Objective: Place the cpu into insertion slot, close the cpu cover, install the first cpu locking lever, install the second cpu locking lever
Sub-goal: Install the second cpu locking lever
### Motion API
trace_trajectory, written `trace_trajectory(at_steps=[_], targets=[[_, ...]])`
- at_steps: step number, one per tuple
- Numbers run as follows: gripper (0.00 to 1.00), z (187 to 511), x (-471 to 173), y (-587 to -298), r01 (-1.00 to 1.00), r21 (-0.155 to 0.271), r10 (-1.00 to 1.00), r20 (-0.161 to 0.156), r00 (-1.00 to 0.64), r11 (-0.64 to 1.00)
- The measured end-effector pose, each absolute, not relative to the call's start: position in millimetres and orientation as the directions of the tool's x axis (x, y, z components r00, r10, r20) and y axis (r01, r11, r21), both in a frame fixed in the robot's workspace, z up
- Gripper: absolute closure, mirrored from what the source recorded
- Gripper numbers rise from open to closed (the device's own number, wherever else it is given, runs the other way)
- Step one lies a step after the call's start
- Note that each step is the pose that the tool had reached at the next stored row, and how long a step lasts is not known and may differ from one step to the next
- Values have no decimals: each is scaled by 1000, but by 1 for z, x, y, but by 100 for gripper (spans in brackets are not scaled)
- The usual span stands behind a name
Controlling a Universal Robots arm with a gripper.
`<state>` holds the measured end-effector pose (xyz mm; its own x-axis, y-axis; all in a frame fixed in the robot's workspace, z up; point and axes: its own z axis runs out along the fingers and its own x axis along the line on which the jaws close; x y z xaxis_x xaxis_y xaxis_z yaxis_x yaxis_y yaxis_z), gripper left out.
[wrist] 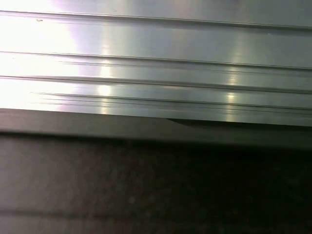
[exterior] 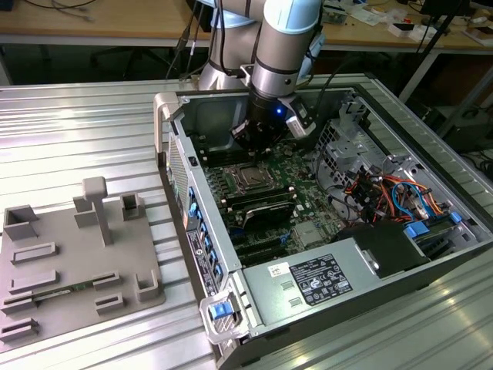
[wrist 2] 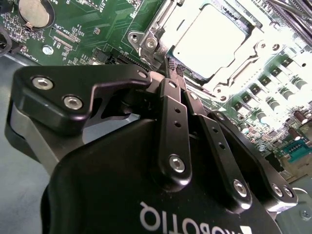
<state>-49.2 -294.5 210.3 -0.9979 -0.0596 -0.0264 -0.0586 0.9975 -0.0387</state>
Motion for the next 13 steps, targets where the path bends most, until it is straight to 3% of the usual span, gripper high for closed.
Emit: trace_trajectory(at_steps=[13], targets=[[89,210,-46,-312,-59,-39,-60,-26,-998,998]])
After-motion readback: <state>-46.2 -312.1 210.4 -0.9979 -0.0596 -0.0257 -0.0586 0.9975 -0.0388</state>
